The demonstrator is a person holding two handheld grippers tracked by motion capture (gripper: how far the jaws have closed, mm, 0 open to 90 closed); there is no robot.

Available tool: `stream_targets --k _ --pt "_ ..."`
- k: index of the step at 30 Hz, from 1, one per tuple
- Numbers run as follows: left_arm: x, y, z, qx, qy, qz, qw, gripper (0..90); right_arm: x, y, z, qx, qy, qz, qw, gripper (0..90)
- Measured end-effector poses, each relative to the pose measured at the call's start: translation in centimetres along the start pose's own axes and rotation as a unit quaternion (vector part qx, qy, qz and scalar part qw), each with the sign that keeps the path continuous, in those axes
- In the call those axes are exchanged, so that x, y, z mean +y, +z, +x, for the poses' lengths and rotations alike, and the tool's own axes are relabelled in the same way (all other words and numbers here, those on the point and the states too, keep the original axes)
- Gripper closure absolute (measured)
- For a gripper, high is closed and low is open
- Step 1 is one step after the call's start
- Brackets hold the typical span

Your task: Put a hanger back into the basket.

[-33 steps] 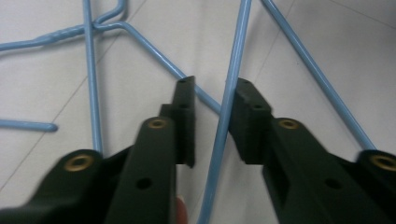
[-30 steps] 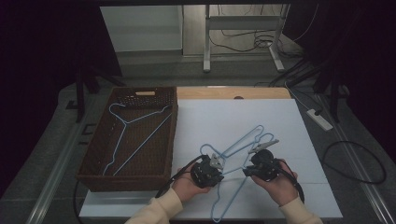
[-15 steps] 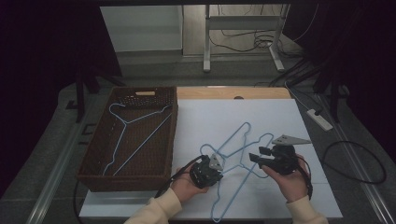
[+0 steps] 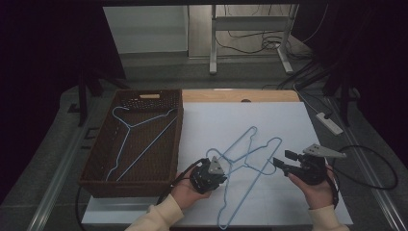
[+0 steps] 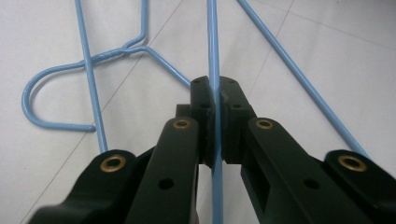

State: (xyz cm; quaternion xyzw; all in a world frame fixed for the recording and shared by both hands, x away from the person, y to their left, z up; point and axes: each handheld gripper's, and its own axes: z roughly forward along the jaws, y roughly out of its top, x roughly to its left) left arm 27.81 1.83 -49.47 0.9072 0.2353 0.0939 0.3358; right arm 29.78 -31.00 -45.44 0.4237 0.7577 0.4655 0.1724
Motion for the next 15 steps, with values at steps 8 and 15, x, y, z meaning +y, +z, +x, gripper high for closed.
stream_targets --k 8,15 --pt "-0.2 -0.8 0.2 0.007 -0.009 -0.011 0.9999 86.2 -0.4 -0.8 -0.6 -0.003 -0.001 -0.015 0.9999 38.1" --pt "-0.3 -1.8 0.4 0.016 -0.021 -0.035 0.9990 86.2 -1.1 -0.7 -0.8 -0.008 -0.019 0.002 0.9998 37.7"
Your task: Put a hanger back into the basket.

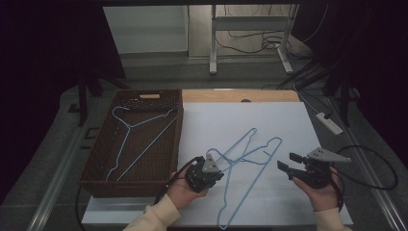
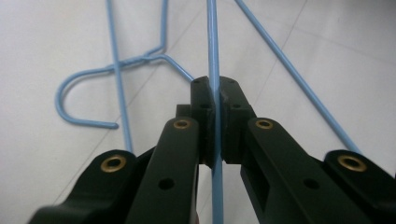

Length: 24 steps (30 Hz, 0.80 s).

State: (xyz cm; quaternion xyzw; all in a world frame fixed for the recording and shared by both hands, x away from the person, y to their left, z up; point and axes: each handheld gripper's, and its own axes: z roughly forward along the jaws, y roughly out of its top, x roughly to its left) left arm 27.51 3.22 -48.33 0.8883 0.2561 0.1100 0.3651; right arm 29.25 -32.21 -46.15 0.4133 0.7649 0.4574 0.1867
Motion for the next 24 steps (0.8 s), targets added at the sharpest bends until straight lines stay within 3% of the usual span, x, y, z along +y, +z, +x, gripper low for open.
stream_targets --k 11,17,24 --pt "0.8 -2.3 -0.3 0.028 -0.007 -0.051 0.9983 86.4 -0.9 1.0 0.2 0.010 -0.030 0.034 0.9989 37.6" --pt "1.3 -4.3 -0.3 0.025 -0.008 -0.076 0.9968 86.4 -1.0 1.3 0.5 0.015 -0.037 0.040 0.9984 37.7" --pt "1.8 -7.1 -0.1 0.014 -0.013 -0.113 0.9934 86.4 -1.1 1.3 0.5 0.014 -0.037 0.038 0.9985 37.7"
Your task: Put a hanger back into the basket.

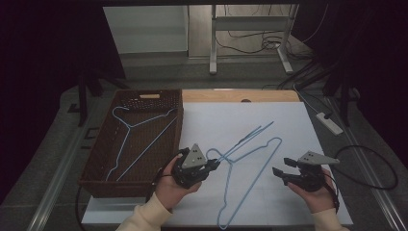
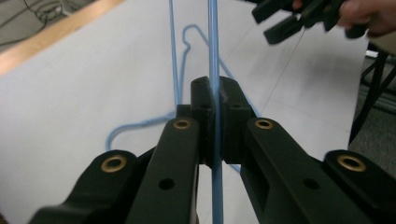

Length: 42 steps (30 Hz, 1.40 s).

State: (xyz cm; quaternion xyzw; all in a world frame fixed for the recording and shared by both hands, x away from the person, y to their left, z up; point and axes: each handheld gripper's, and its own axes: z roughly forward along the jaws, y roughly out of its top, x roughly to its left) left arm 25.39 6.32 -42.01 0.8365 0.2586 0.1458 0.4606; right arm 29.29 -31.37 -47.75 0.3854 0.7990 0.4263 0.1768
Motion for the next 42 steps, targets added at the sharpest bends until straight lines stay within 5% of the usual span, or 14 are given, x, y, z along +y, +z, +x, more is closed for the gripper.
stream_targets --k 7,23,31,42 --pt "0.7 -2.6 1.1 -0.011 -0.014 -0.033 0.9993 86.4 -0.1 0.0 0.0 -0.001 0.000 0.000 1.0000 37.7" --pt "0.9 -8.0 4.1 0.017 -0.039 -0.081 0.9958 86.4 -0.1 0.1 -0.1 -0.003 -0.001 0.001 1.0000 37.7" --pt "0.4 -10.9 6.2 0.042 -0.063 -0.107 0.9914 86.4 -0.1 0.1 -0.1 -0.004 0.000 0.003 1.0000 37.7" --pt "-1.8 -13.9 10.0 0.072 -0.108 -0.113 0.9851 86.4 -0.2 0.2 -0.1 -0.004 0.000 0.004 1.0000 37.7"
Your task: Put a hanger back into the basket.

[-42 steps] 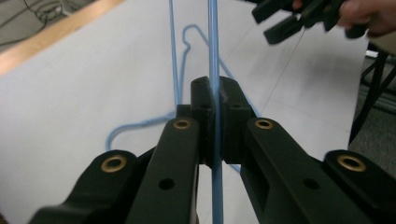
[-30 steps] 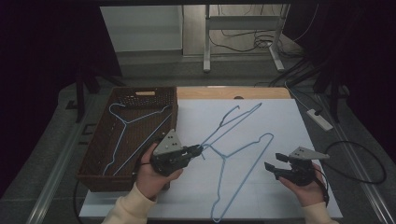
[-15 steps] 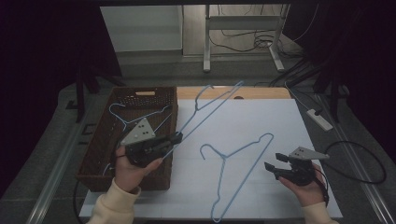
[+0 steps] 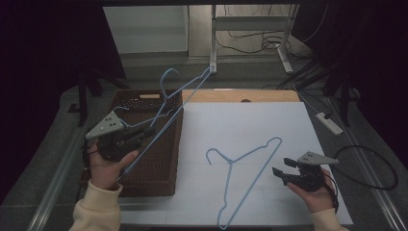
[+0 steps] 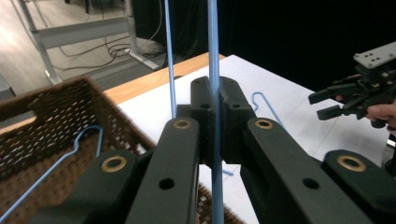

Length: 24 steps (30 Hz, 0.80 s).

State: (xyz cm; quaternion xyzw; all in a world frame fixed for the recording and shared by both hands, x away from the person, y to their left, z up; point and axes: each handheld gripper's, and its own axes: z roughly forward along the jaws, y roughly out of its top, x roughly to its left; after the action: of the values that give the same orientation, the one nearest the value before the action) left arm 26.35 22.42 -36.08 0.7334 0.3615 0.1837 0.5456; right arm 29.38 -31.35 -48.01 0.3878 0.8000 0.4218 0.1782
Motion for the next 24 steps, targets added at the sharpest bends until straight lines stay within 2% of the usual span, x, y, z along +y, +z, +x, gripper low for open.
stream_targets --k 6,7,9,16,24 --pt "-0.8 -0.6 2.2 0.012 -0.014 0.010 0.9998 86.4 0.0 0.1 0.0 0.001 -0.001 0.002 1.0000 37.7" --pt "-0.8 -0.6 2.2 0.012 -0.014 0.010 0.9998 86.4 0.0 0.1 0.0 0.001 -0.001 0.002 1.0000 37.7" --pt "-1.3 -0.9 3.3 0.021 -0.021 0.019 0.9994 86.4 0.0 0.1 0.0 0.001 0.000 0.002 1.0000 37.7" --pt "-2.6 -1.2 5.1 0.033 -0.037 0.041 0.9979 86.4 -0.1 0.2 0.1 0.002 0.000 0.004 1.0000 37.7" --pt "-3.7 -1.5 6.5 0.041 -0.052 0.060 0.9960 86.4 -0.1 0.2 0.1 0.003 -0.001 0.005 1.0000 37.7"
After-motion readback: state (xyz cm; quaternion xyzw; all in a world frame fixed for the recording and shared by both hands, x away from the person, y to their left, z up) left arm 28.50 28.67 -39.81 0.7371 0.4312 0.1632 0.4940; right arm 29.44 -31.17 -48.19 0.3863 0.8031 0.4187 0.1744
